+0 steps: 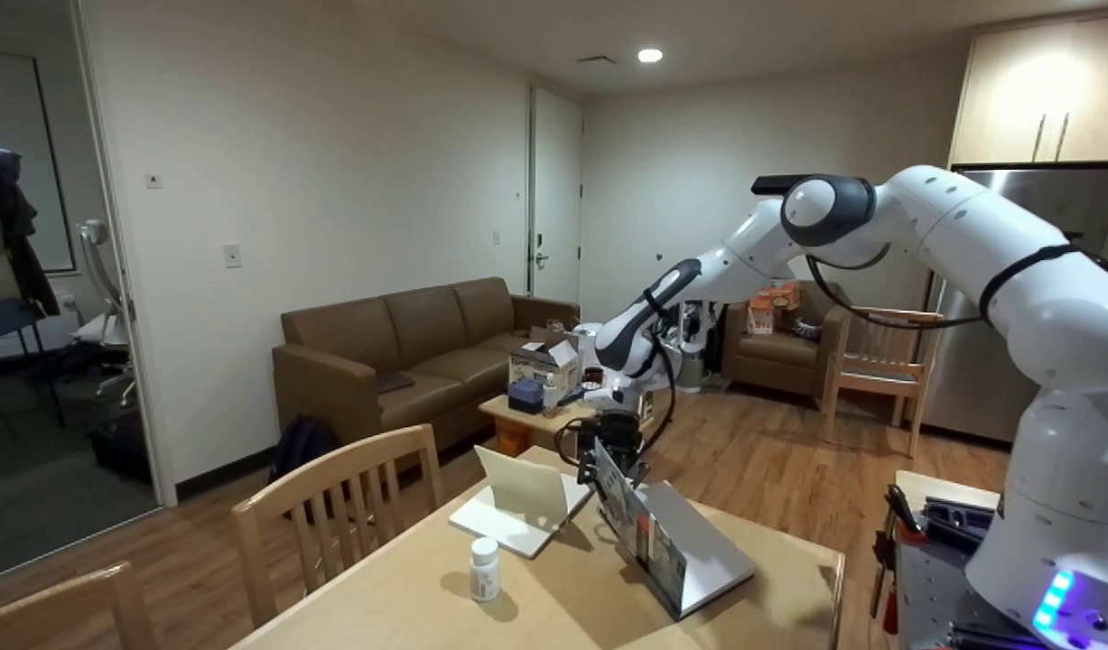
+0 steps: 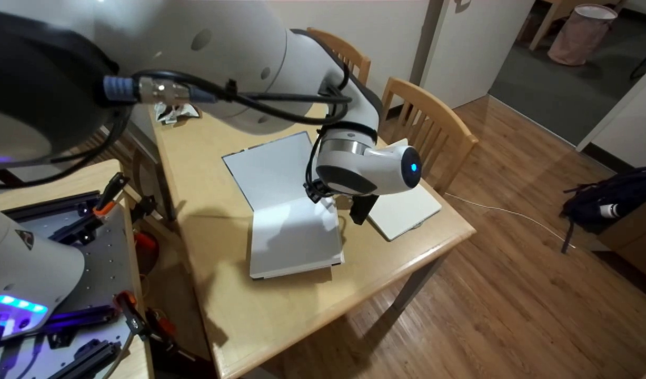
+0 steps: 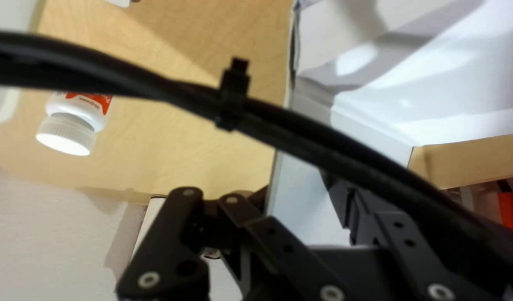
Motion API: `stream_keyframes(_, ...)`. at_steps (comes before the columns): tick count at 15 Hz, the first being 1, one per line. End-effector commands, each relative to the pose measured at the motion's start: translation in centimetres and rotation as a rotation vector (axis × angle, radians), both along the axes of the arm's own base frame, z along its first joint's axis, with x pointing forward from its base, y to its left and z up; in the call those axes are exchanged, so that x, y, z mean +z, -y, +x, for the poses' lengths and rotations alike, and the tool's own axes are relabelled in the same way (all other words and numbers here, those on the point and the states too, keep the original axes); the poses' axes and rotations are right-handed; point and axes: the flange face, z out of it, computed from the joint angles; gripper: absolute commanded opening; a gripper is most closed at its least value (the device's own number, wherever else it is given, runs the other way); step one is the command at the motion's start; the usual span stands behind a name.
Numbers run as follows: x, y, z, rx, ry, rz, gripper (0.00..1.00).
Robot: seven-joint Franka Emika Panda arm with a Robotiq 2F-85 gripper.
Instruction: Close the open book on the left
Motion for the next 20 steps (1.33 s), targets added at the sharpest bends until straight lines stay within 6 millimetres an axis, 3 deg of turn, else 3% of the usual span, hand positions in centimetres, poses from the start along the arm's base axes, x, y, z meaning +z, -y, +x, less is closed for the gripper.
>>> stream_keyframes(1, 3.3, -1.9, 0.8, -0.036, 0.126, 0.107, 0.11)
stream_keyframes(2, 4.0, -2.2, 1.3, -0.025, 0.173, 0.123, 0.27)
stream_keyframes(3, 4.5, -2.6, 1.4, -0.008, 0.224, 0.134, 0.5)
stream_keyframes(5, 5.5, -3.1, 0.7, 0.036, 0.336, 0.159, 0.54)
stream_keyframes(7, 6.6, -4.3, -0.5, 0.094, 0.44, 0.181, 0.66)
stream_keyframes(8, 5.6, -3.7, 0.6, 0.098, 0.338, 0.126, 0.72)
stream_keyframes(9, 5.8, -3.7, 0.1, 0.093, 0.346, 0.146, 0.54)
stream_keyframes(12, 5.0, -3.3, 0.1, 0.09, 0.335, 0.131, 0.71)
stream_keyframes(20, 5.1, -3.9, 0.4, 0.1, 0.337, 0.127, 0.72)
